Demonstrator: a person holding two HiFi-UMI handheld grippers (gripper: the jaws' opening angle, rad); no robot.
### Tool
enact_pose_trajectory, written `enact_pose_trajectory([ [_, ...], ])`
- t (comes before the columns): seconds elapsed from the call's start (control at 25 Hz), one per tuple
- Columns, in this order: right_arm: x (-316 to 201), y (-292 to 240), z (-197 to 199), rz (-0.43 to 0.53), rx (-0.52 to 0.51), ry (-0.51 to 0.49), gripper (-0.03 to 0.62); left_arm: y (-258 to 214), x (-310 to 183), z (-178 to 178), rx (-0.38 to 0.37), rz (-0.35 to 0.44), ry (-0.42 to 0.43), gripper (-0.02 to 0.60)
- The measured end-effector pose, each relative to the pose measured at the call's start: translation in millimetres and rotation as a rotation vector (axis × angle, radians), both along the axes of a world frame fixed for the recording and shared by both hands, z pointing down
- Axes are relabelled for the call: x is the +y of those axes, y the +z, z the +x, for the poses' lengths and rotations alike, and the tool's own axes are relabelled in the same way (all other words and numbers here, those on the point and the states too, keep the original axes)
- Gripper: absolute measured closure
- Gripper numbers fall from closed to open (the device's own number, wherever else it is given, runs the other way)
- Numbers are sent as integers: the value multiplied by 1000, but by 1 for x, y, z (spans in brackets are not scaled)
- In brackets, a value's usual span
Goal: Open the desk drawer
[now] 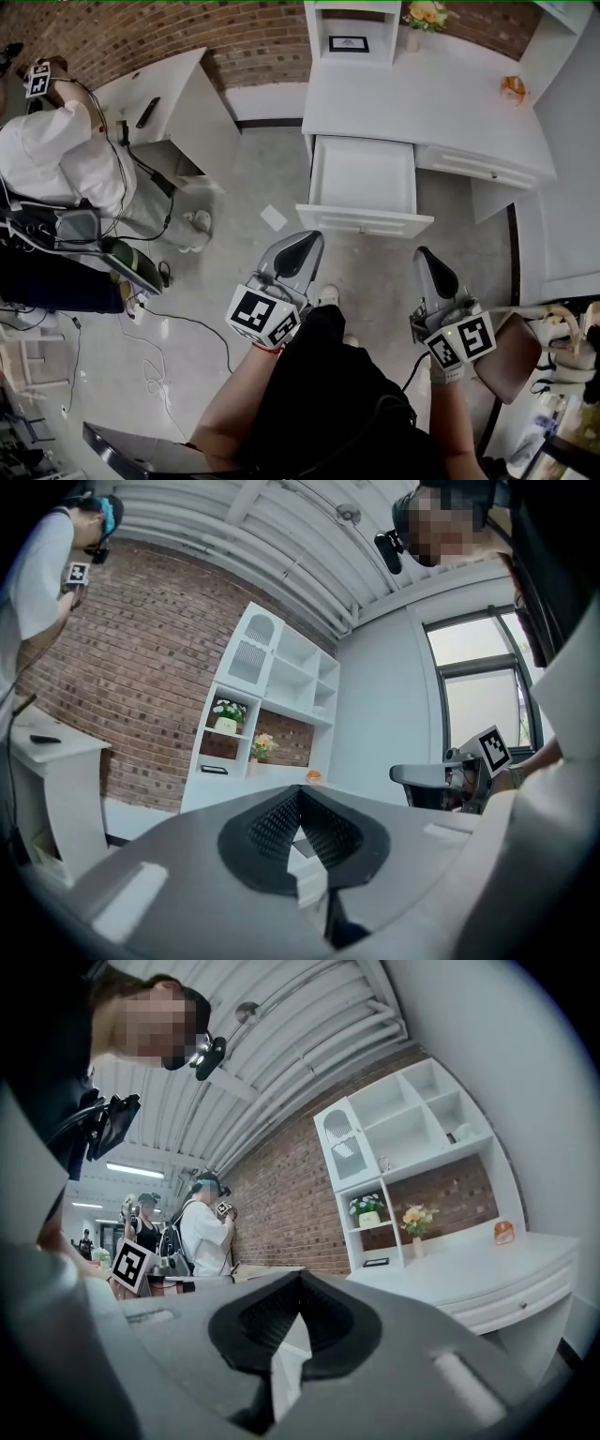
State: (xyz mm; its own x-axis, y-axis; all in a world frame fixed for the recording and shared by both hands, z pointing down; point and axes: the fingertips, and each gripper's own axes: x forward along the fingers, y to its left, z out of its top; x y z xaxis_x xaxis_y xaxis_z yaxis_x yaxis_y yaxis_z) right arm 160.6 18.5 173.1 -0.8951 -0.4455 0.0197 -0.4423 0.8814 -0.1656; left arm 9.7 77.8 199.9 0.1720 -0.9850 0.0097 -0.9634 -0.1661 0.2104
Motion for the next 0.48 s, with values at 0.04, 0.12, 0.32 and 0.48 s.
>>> enact_pose_trajectory([
  [0.04, 1, 0, 0, 1, 1, 3, 592, 0, 1, 0, -1, -2, 0, 580],
  [0.12, 3, 1, 1, 1, 2, 8, 592, 1, 2, 2, -2, -4, 2, 580],
  [0.32, 4, 1, 5, -8, 3, 15, 592, -2, 1, 7, -4, -3, 12, 580],
  [0.48, 8, 0, 10, -7, 3, 20, 592, -5, 5, 14, -12, 3, 16, 580],
])
